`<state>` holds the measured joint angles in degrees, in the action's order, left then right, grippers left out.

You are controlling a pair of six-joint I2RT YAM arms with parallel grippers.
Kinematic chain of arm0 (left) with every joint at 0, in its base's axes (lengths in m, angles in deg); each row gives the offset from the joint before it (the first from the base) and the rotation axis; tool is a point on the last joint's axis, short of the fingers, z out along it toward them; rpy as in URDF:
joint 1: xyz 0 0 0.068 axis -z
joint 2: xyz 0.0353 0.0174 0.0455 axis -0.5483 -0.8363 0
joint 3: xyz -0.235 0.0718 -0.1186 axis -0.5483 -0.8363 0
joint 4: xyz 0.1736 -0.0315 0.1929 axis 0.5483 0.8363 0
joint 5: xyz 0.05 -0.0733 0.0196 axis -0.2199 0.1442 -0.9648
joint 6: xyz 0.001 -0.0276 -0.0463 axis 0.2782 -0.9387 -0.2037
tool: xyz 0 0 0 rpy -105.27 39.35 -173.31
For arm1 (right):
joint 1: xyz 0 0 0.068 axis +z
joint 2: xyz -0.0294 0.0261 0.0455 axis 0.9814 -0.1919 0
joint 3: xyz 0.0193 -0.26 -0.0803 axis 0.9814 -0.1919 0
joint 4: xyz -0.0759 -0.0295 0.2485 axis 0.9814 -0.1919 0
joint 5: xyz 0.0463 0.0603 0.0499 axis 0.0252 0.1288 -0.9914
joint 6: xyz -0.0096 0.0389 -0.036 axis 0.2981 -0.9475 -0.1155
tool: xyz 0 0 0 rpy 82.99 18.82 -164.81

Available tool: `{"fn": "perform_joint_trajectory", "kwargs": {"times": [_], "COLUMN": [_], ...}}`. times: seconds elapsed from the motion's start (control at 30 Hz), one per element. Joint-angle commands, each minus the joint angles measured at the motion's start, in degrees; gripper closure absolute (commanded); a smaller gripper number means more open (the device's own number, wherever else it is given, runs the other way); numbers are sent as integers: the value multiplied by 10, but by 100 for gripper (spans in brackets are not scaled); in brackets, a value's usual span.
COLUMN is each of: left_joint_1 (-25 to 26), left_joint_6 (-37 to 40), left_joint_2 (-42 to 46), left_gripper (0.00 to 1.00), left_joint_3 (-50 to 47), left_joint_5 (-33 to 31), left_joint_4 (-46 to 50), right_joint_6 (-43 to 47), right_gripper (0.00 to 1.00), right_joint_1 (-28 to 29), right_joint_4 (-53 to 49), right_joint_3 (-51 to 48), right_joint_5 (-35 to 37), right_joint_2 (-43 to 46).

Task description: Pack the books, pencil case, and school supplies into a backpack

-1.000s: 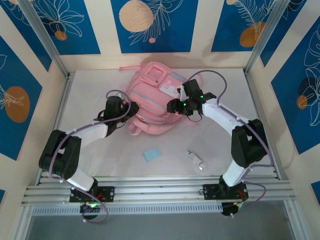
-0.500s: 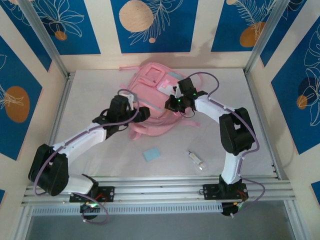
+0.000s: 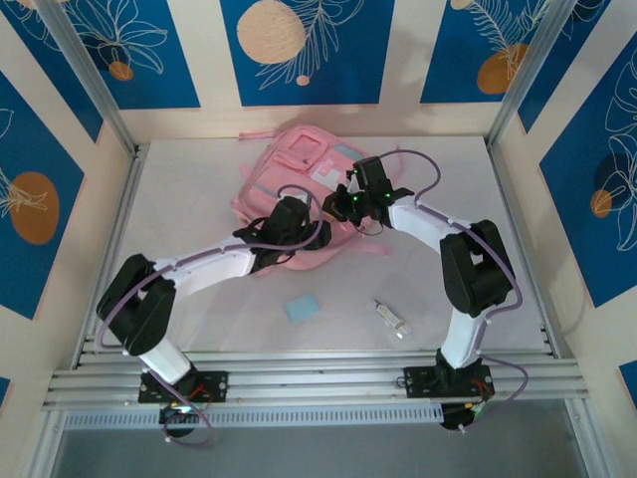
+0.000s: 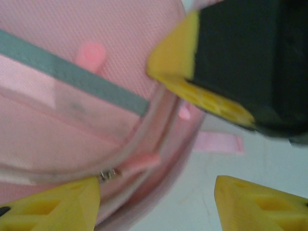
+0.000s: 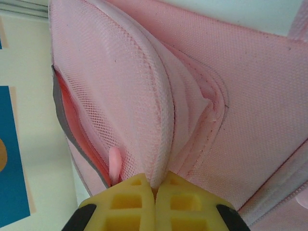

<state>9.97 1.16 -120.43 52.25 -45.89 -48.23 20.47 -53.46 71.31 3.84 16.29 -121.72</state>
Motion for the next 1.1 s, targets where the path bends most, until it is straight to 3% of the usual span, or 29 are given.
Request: {"fn": "perform_joint_trajectory", "kwargs": {"times": [0.0, 0.4, 0.67, 1.07], "left_joint_1": [2, -1, -12, -17], "left_joint_6": [2, 2, 28, -30], "left_joint_2": [-31, -88, -48, -13], "left_gripper": [37, 40, 43, 49], "left_joint_3": [33, 48, 31, -13], "left_joint_5": [-82, -175, -205, -166], "left_joint_4": [14, 56, 117, 107], "right_joint_6": [-44, -103, -126, -189], "right_gripper": [100, 100, 100, 100], "right_joint_1": [8, 15, 9, 13], "right_joint_4": [65, 143, 194, 281], "right_joint_3": [-24, -81, -107, -96], "right_joint_5": [-41, -48, -53, -61], "right_joint_2": [46, 77, 46, -24]}}
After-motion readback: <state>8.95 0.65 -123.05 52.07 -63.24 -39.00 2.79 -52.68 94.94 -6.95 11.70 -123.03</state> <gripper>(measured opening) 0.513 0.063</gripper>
